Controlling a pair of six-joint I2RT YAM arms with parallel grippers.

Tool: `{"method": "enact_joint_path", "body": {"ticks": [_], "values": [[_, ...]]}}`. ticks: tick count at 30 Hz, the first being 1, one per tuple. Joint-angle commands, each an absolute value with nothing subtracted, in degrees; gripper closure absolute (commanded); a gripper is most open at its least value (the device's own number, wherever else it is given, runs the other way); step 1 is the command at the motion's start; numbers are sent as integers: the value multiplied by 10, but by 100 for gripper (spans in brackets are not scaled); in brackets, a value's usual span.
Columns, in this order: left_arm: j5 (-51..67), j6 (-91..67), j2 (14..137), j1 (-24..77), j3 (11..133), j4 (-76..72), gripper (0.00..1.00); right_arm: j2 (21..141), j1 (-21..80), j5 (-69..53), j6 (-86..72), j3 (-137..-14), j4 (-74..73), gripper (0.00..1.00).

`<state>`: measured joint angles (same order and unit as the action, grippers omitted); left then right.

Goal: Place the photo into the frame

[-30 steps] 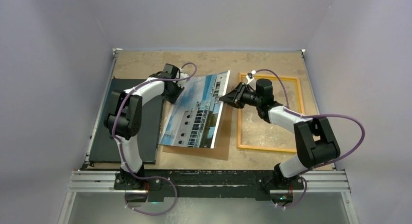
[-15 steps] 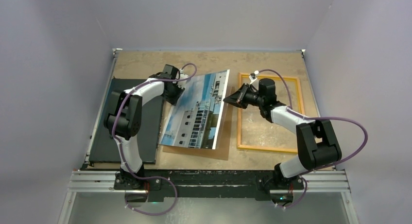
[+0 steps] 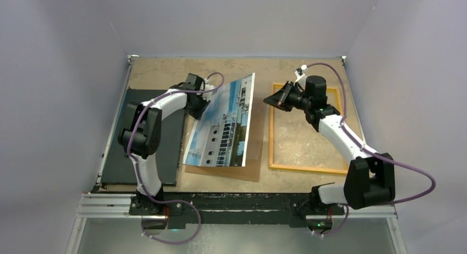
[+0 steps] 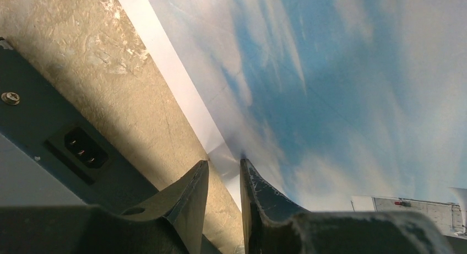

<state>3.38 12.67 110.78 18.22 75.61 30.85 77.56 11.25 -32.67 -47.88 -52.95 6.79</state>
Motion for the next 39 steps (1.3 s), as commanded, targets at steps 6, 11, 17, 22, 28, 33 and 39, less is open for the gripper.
{"method": "enact_joint_path", "body": {"ticks": [6,11,17,22,28,33,39], "values": [[43,134,1123,195,755,316,74,721,78,-247,-415,-639,-82,100],[45,134,1121,199,758,320,74,709,56,-199,-378,-713,-160,100],[71,122,1109,200,801,352,69,705,48,-147,-345,-814,-221,100],[114,107,1091,200,861,387,60,711,48,-115,-314,-895,-271,100],[174,94,1084,200,964,439,33,718,48,-124,-302,-971,-294,100],[287,65,1054,181,1038,442,15,733,48,-196,-295,-1021,-302,100],[432,-69,995,125,1039,339,10,724,48,-310,-321,-1011,-252,100]]}}
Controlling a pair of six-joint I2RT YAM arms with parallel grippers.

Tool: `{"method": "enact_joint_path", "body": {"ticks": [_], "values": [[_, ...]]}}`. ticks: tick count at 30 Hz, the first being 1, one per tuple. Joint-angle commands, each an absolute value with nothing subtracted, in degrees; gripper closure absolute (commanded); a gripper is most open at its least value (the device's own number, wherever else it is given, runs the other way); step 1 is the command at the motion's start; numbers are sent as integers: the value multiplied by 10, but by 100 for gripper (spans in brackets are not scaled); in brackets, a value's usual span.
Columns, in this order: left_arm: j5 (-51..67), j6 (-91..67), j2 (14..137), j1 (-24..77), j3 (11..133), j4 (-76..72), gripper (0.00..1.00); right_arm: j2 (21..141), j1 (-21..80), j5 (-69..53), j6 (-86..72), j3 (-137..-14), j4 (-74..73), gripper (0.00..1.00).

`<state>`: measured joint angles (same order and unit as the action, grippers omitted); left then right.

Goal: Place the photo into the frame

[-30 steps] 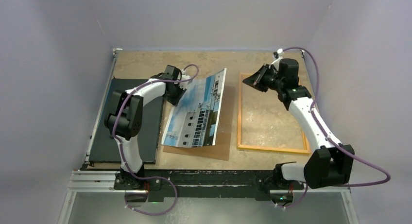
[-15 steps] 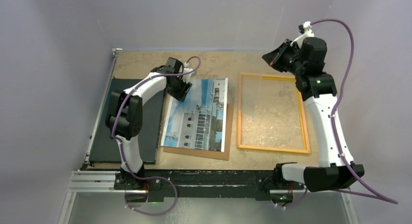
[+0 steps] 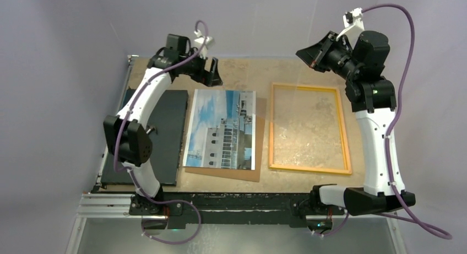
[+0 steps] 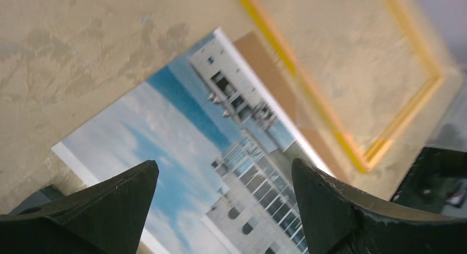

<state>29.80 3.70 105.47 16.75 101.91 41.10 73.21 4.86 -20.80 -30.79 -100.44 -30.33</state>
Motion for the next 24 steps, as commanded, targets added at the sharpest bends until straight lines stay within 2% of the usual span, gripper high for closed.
{"method": "enact_joint_path", "body": {"ticks": [1,7,12,19,21,24], "values": [[457,-91,990,117,1034,321,9,720,48,-329,-331,-1002,-234,100],[598,-245,970,61,948,156,7,710,48,-442,-403,-938,-120,100],[697,-410,957,28,849,-76,6,699,48,-500,-475,-887,-18,100],[710,-406,938,25,826,-82,4,697,48,-528,-533,-843,74,100],[713,-432,931,25,811,-118,7,695,48,-530,-545,-829,93,100],[720,-467,920,26,784,-170,18,695,48,-532,-558,-808,112,100]]}}
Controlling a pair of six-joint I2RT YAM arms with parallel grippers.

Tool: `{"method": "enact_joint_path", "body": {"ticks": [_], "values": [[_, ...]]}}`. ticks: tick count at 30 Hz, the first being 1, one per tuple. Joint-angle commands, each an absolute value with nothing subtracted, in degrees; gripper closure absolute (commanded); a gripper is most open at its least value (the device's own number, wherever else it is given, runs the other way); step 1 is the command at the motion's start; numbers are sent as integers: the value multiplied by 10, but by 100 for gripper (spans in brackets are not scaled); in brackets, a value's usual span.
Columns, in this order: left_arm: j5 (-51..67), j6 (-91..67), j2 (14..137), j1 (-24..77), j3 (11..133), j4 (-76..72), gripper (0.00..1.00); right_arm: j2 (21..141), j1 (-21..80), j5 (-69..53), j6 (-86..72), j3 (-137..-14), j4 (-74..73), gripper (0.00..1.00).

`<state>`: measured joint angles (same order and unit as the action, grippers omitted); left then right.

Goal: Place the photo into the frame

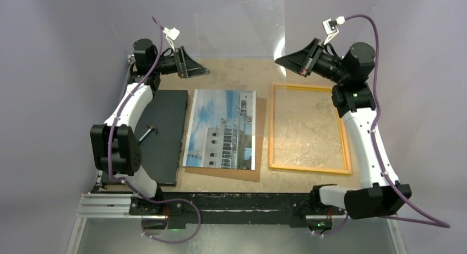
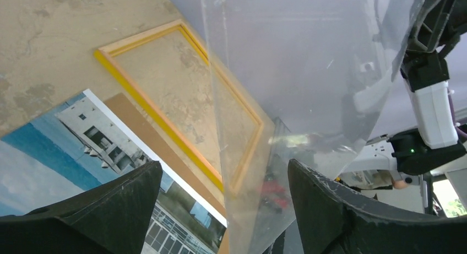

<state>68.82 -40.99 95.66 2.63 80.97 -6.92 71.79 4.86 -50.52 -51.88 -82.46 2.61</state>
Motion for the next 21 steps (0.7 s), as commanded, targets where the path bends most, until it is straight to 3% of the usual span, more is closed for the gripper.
{"method": "enact_joint_path", "body": {"ticks": [1,5,8,13,15,18,21], "values": [[724,-483,918,26,778,-189,22,694,48,-531,-561,-801,118,100],[743,-567,911,25,757,-295,34,695,48,-524,-569,-779,136,100],[750,-599,905,25,747,-332,50,696,48,-512,-569,-768,140,100],[754,-609,897,26,743,-337,62,701,48,-512,-571,-746,159,100],[755,-616,896,28,745,-343,73,702,48,-513,-573,-739,164,100],[752,-622,897,27,747,-343,99,703,48,-518,-571,-730,169,100],[746,-630,900,27,747,-344,100,706,48,-527,-566,-721,173,100]]}}
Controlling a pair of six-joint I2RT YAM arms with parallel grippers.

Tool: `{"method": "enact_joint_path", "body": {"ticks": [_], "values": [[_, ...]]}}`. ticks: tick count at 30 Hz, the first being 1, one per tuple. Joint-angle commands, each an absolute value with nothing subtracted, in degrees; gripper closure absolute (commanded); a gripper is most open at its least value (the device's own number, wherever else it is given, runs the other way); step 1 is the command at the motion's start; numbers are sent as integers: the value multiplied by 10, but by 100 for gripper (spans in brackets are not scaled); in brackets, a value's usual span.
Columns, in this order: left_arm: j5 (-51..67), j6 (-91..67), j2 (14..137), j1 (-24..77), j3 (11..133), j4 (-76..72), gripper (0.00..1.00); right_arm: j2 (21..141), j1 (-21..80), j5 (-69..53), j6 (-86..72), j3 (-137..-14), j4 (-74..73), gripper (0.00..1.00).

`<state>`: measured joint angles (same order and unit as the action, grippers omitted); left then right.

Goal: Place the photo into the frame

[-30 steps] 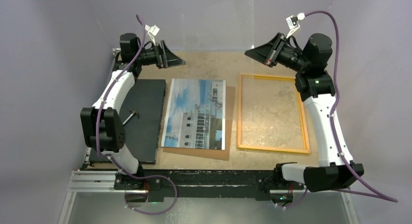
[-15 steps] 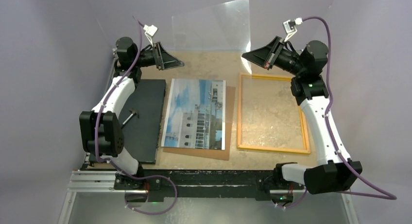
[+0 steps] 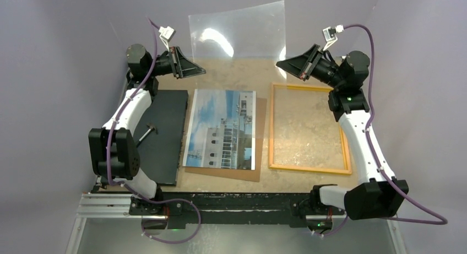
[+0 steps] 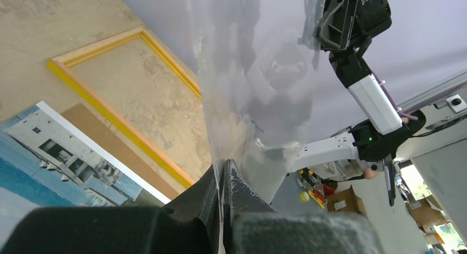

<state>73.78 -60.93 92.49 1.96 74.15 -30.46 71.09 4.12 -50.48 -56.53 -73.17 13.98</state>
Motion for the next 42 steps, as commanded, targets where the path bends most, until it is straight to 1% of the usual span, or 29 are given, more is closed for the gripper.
{"method": "enact_joint_path", "body": {"ticks": [1,5,8,9,12,13,16,17,20,21,22,25,28,29,30,32,33,35,37,38,42], "values": [[744,-633,900,27,747,-345,100,707,48,-531,-564,-717,176,98],[735,-655,902,27,749,-365,100,708,48,-547,-557,-702,183,79],[729,-672,905,28,750,-379,100,707,48,-549,-553,-693,183,69],[726,-677,906,28,751,-380,100,707,48,-548,-552,-691,183,66],[717,-694,906,27,748,-396,100,708,48,-549,-549,-686,183,64],[714,-699,906,28,747,-400,100,708,48,-549,-547,-685,183,64],[708,-711,907,28,743,-409,100,707,48,-549,-544,-681,182,70],[708,-712,907,28,742,-409,100,706,48,-550,-544,-680,182,71],[706,-712,910,28,742,-407,100,709,48,-561,-539,-679,179,66],[706,-711,911,27,742,-407,100,712,48,-565,-537,-679,177,67],[705,-710,912,27,743,-404,100,713,48,-568,-533,-679,172,70],[700,-690,915,28,745,-380,100,713,48,-572,-525,-679,165,89],[693,-642,917,30,751,-326,100,715,48,-575,-523,-683,160,100],[689,-604,917,32,757,-287,95,716,47,-568,-515,-691,146,100],[680,-553,917,32,766,-223,82,718,46,-555,-503,-702,114,100],[641,-414,920,37,801,-68,46,722,43,-518,-482,-728,69,100],[619,-342,926,42,823,20,36,723,40,-501,-474,-740,46,100],[574,-230,944,55,864,152,19,727,25,-469,-461,-769,4,100],[517,-153,957,66,887,232,14,727,3,-447,-462,-787,-22,100],[489,-126,960,73,890,257,13,727,-27,-440,-465,-793,-30,100],[396,-62,965,126,886,297,10,727,-88,-384,-446,-838,-103,100]]}}
